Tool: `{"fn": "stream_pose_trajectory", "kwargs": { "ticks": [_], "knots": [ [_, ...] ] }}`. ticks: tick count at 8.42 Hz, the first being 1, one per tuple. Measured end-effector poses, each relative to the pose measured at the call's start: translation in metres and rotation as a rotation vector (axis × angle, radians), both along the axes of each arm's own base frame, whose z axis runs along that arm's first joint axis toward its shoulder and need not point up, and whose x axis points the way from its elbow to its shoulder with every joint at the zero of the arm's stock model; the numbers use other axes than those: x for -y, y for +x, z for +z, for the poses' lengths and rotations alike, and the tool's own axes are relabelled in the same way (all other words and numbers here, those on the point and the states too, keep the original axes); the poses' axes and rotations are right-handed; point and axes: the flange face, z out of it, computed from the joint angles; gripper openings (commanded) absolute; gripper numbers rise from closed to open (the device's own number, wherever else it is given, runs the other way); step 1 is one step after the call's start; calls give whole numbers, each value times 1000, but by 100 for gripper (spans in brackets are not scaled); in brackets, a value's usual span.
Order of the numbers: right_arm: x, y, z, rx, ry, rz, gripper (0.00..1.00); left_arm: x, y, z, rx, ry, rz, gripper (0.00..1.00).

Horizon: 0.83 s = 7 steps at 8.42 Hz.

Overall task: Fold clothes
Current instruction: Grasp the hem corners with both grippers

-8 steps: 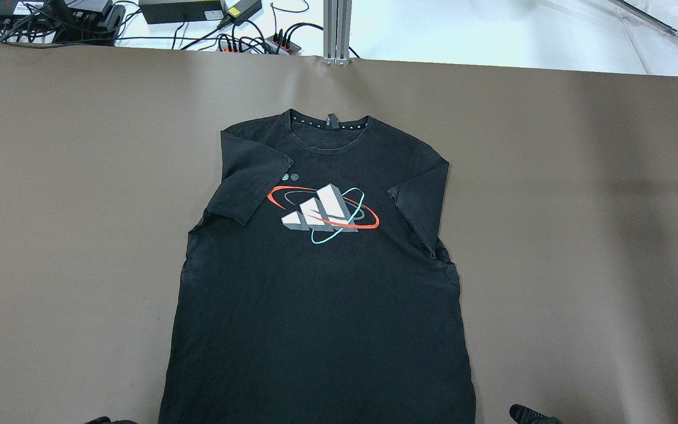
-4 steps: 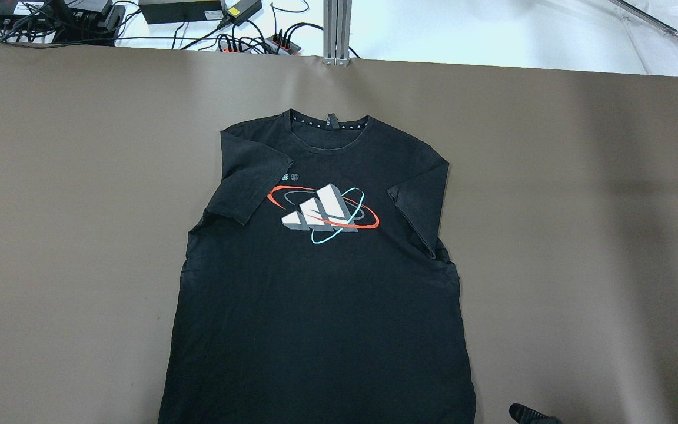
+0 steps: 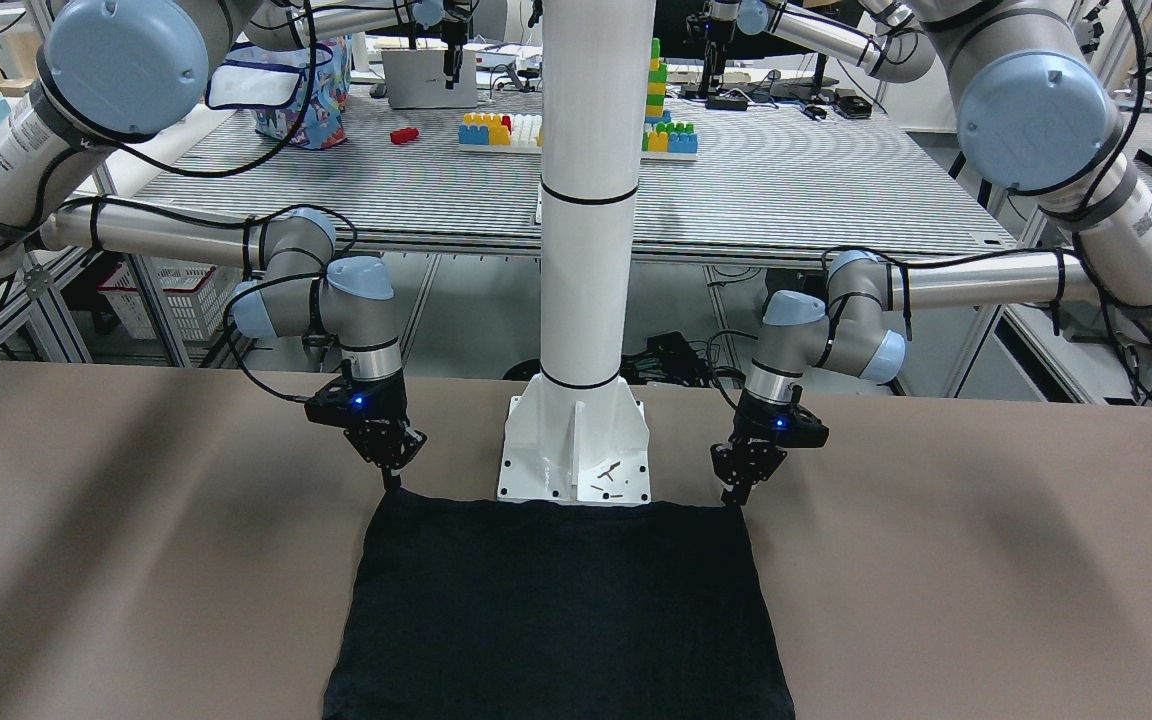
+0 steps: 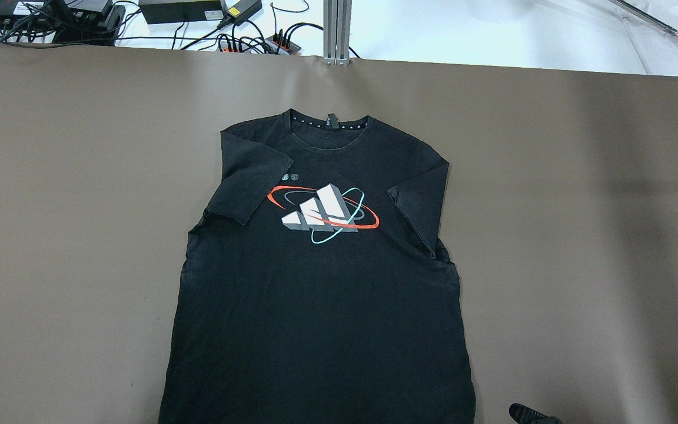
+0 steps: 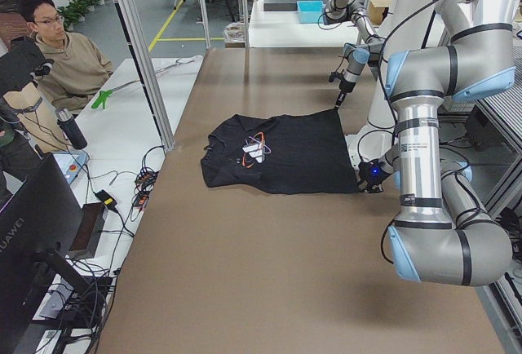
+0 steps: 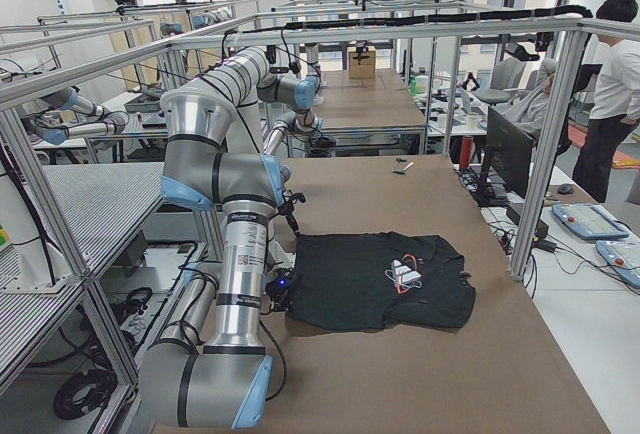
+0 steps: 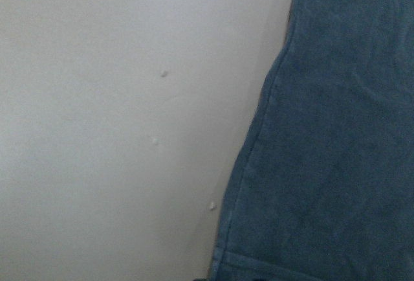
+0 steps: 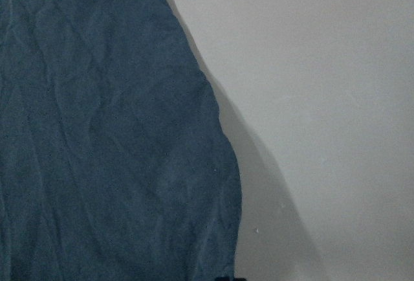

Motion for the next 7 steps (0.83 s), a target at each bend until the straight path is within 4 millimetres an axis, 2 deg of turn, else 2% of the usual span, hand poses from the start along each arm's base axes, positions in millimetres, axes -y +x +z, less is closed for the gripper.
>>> {"fn": "stream_pose_trajectory", "kwargs": {
  "ticks": [1,4,5,7],
  "knots": [
    [0,0,0,0,0,0,0,1,0,0,0,0,-1,0],
    [1,2,-4,8,-1,2,0,4,-3,-4,-8,-5,-3,0],
    [4,5,-8,17,-2,6,0,8,-13,-10,-15,-7,-1,0],
    [9,21,-29,30,-6,11,0,28,-59,-31,-36,-46,18,0]
  ]
}}
